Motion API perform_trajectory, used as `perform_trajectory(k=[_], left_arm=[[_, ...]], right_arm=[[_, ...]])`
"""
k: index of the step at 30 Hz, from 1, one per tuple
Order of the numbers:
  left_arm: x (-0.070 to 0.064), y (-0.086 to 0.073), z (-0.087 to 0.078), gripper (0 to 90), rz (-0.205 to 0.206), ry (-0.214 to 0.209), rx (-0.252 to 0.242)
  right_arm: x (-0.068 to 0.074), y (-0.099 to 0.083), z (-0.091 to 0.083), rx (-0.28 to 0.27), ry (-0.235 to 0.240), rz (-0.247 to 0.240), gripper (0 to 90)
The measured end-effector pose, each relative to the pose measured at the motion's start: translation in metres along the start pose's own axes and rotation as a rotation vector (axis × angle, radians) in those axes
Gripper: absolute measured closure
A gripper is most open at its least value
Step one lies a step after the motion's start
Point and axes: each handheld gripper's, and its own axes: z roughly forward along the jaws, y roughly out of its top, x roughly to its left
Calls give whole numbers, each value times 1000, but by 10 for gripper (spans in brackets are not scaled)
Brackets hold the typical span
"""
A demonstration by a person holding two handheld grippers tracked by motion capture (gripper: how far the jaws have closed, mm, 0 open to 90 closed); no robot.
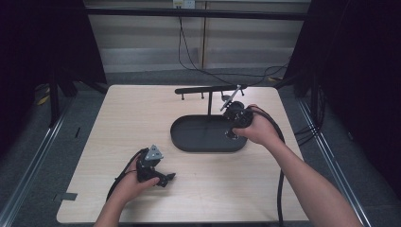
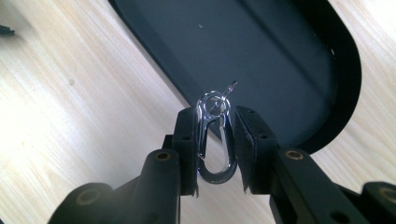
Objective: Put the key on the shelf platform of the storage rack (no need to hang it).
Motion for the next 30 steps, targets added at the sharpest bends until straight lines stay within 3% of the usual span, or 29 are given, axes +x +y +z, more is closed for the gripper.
perform_trajectory(k=[20, 30], left_arm=[[0, 0, 0, 0, 0, -2, 1], [0, 0, 0, 0, -1, -2, 1]], right_arm=[[-5, 14, 15, 25, -31, 11, 713], [-7, 19, 20, 2, -32, 13, 713]])
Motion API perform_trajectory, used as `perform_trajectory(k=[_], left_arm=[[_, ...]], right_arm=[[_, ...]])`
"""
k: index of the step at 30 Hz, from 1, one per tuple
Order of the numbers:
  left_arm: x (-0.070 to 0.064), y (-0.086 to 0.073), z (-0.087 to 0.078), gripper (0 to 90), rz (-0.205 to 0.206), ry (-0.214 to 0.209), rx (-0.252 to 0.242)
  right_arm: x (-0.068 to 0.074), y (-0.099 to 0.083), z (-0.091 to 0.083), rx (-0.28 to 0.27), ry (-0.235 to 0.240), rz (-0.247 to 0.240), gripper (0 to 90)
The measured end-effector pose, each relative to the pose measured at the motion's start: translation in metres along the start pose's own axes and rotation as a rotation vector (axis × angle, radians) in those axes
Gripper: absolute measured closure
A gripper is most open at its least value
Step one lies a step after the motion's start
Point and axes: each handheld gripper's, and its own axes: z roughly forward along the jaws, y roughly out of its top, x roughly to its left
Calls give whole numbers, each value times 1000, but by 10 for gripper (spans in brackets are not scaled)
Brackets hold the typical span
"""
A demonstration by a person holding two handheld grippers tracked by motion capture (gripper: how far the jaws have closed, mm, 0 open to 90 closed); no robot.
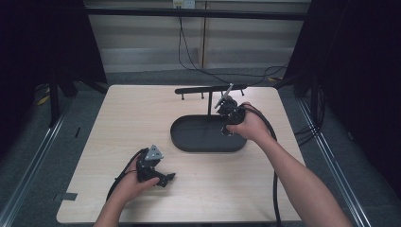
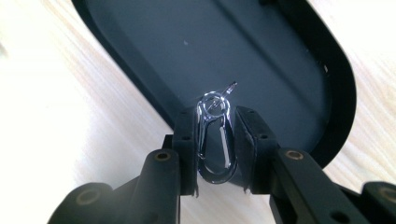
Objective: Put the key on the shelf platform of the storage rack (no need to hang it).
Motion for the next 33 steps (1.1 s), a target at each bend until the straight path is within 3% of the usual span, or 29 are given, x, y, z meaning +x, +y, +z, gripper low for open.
perform_trajectory(k=[33], left_arm=[[0, 0, 0, 0, 1, 0, -3]], right_arm=[[-6, 7, 28, -34, 14, 35, 712]])
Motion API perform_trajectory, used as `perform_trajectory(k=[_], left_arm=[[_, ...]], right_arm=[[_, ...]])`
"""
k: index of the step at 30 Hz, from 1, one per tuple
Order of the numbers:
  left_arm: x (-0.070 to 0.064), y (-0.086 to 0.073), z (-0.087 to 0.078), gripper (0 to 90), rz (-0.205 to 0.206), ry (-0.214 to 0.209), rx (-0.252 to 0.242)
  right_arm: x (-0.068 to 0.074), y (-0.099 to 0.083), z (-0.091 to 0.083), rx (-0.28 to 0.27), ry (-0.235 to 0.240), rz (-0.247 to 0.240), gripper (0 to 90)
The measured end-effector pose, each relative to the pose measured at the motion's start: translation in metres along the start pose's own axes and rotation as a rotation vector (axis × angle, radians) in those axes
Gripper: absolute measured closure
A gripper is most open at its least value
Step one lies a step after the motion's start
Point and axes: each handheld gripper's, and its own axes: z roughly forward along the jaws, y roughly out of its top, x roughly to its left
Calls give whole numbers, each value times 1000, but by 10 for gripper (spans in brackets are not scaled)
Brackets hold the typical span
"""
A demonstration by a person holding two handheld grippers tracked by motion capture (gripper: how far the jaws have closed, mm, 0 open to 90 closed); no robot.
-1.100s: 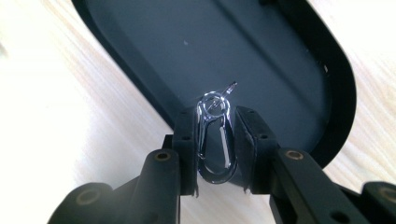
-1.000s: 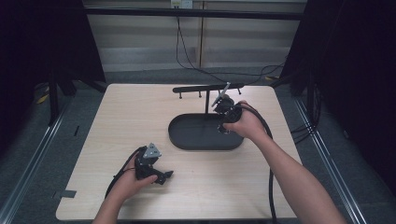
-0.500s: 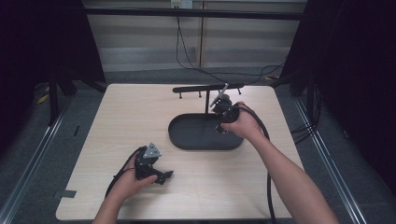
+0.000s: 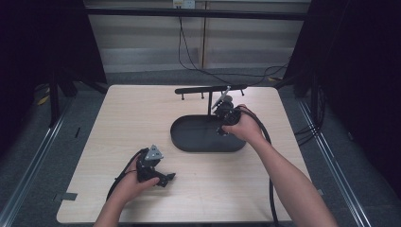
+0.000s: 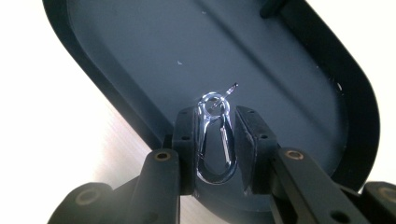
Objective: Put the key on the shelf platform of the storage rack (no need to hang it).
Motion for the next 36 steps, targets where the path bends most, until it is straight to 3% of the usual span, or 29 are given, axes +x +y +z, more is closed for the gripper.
perform_trajectory(k=[15, 36], left_arm=[[0, 0, 0, 0, 0, 2, 2], [0, 0, 0, 0, 1, 0, 0]], right_arm=[[-2, -3, 12, 2, 7, 16, 710], [1, 0, 27, 7, -1, -13, 707]])
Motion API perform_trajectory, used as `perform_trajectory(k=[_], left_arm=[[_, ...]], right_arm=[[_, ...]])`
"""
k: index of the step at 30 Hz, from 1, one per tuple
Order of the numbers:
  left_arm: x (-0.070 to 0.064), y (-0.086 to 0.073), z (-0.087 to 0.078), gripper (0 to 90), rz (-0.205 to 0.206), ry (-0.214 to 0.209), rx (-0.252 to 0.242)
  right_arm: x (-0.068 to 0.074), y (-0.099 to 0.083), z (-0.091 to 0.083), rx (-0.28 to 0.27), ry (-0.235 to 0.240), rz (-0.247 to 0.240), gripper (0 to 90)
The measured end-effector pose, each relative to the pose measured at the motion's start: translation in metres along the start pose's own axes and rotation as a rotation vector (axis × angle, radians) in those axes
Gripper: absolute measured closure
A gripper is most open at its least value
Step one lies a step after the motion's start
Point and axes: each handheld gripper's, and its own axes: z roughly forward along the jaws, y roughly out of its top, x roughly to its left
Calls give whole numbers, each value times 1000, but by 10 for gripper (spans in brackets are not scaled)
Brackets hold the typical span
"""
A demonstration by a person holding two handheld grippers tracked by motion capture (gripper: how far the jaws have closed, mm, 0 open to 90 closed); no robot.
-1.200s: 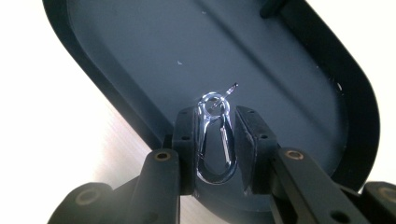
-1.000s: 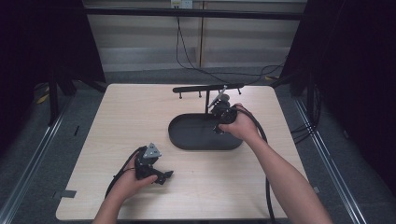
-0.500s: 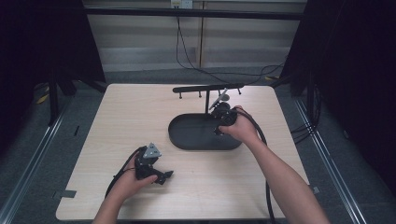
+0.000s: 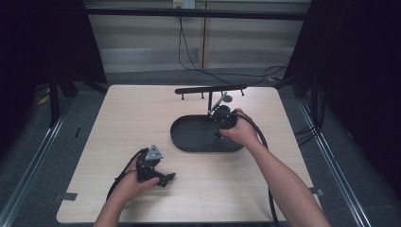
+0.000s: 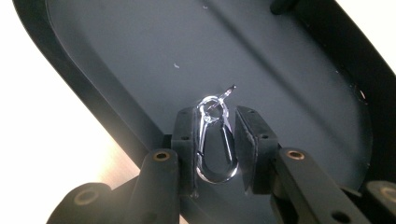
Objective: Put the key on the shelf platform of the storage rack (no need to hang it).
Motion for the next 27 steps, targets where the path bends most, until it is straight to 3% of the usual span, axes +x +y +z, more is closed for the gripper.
perform_trajectory(k=[15, 27], left_arm=[[0, 0, 0, 0, 0, 3, 1], [-1, 0, 0, 0, -8, -5, 0]], right_arm=[[-4, 4, 7, -6, -5, 7, 706], [1, 7, 17, -2, -19, -32, 705]])
